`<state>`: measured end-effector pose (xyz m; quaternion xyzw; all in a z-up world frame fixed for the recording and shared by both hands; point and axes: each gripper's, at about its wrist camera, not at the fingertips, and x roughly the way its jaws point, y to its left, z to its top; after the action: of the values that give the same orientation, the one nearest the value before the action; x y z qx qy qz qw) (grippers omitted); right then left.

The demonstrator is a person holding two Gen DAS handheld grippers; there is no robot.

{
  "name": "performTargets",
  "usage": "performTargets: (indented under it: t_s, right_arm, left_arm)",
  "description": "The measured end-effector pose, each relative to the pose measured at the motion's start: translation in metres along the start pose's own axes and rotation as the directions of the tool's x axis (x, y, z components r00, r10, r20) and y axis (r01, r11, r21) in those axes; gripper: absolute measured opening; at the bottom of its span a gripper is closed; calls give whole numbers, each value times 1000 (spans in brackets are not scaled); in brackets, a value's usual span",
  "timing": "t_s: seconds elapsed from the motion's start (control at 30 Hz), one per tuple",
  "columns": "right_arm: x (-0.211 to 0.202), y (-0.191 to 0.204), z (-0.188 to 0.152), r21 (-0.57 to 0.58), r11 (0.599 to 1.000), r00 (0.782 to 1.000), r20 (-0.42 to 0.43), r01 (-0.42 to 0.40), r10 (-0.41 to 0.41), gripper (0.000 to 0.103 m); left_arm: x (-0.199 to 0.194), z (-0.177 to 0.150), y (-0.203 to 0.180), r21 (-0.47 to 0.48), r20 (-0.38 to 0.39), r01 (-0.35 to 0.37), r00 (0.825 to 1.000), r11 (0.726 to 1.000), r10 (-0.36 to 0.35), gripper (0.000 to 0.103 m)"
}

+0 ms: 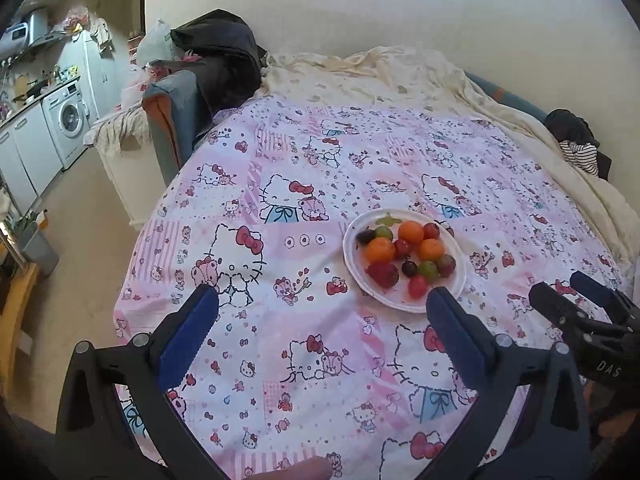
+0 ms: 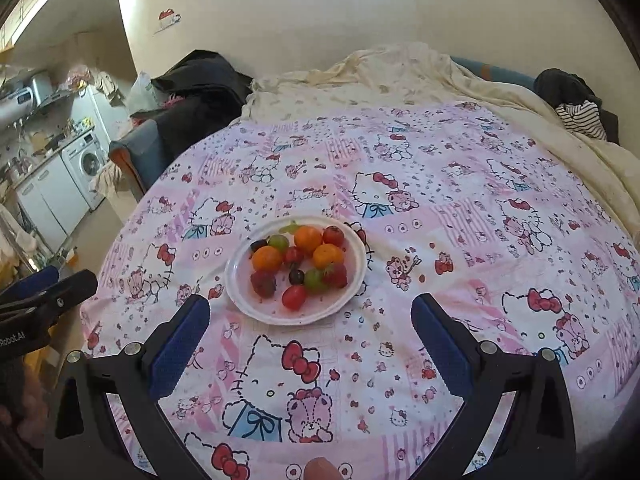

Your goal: Organize fruits

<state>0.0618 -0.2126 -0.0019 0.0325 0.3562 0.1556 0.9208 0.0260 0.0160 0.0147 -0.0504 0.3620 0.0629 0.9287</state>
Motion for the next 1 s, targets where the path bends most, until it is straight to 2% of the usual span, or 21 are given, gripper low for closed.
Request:
performTargets:
  t_s: [0.27,1.0]
  right_arm:
    - [15,11,-1,-23,1000,1000,-24,-10,10,103]
    - [13,-5,1,57,998,999,-32,-19,21,103]
  left_arm:
    - [12,-6,-3,-5,-36,20,999,1000,-20,103]
    - [12,-7,-3,-3,-31,14,999,1000,-14,103]
